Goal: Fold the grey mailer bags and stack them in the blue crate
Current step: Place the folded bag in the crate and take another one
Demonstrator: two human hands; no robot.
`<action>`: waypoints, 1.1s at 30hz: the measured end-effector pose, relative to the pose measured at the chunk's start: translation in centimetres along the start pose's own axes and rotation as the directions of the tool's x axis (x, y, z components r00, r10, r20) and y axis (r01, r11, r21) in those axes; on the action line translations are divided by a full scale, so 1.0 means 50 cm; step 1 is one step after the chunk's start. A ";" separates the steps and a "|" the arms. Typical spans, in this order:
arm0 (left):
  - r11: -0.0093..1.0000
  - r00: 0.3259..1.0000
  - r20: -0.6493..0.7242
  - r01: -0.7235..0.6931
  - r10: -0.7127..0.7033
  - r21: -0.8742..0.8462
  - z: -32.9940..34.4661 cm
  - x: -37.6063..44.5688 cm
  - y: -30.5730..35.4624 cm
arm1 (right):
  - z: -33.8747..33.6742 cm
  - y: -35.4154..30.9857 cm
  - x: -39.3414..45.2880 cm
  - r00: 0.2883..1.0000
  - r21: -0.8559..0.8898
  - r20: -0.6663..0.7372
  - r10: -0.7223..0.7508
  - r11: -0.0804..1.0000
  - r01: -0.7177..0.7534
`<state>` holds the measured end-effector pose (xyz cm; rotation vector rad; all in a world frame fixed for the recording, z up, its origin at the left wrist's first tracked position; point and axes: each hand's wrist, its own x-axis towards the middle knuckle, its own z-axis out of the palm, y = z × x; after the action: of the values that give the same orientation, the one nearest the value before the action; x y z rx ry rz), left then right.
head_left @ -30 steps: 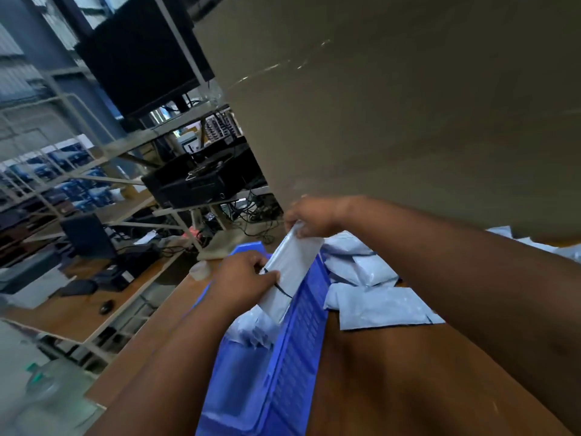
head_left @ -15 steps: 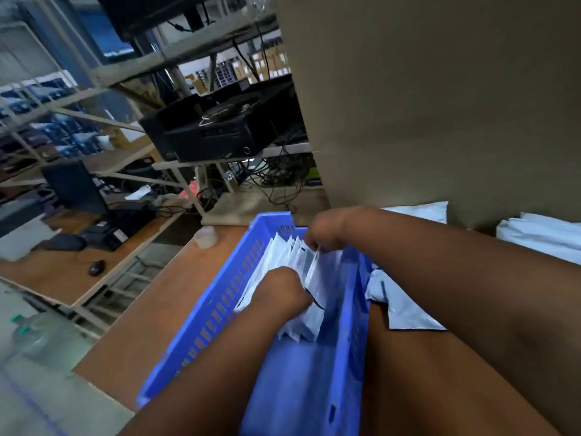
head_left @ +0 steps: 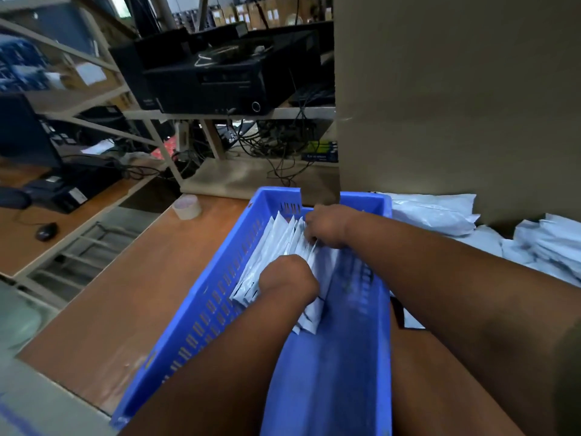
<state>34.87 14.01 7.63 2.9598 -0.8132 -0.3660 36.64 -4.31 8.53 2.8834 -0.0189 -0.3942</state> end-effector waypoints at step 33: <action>0.678 0.717 0.046 -0.676 0.695 0.288 -0.083 -0.271 0.339 | 0.081 0.086 -0.693 0.913 0.516 -0.150 0.380 0.817 -0.256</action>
<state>16.15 6.24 16.45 2.5689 -2.0122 -0.0947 2.22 -7.87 14.83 3.3078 -0.6486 0.0544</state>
